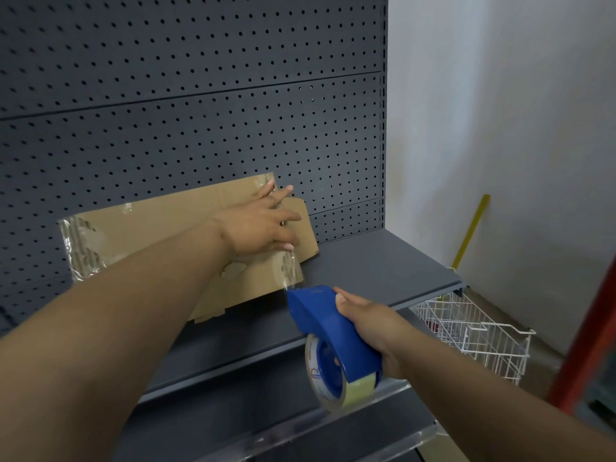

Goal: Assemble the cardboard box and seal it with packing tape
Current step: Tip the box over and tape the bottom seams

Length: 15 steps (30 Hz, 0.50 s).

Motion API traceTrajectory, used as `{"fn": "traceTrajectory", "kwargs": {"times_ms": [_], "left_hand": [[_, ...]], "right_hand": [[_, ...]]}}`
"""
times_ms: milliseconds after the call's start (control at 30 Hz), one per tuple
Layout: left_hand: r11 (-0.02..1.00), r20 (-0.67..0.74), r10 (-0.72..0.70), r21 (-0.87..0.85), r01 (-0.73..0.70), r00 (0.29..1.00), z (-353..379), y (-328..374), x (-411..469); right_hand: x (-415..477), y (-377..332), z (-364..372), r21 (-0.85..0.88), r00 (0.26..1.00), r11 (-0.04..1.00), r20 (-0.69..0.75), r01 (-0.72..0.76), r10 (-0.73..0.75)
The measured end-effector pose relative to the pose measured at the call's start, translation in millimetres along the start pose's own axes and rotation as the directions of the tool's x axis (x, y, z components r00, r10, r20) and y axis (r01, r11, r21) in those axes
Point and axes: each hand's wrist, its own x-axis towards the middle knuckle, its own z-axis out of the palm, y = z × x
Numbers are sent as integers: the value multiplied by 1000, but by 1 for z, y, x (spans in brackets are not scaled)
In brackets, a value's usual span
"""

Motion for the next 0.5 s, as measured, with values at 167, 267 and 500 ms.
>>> {"fn": "traceTrajectory", "kwargs": {"times_ms": [167,267,500], "left_hand": [[1000,-115,-16,-15,14,993,4,-1,-4],[999,-129,-44,-7,43,991,5,-1,-3],[997,-199,-67,-56,56,978,9,-1,1]], "right_hand": [[-6,2,-2,-150,993,982,54,112,-104],[-7,2,-3,-217,990,966,33,140,-136],[-10,1,-3,-332,977,922,-8,198,-212]]}}
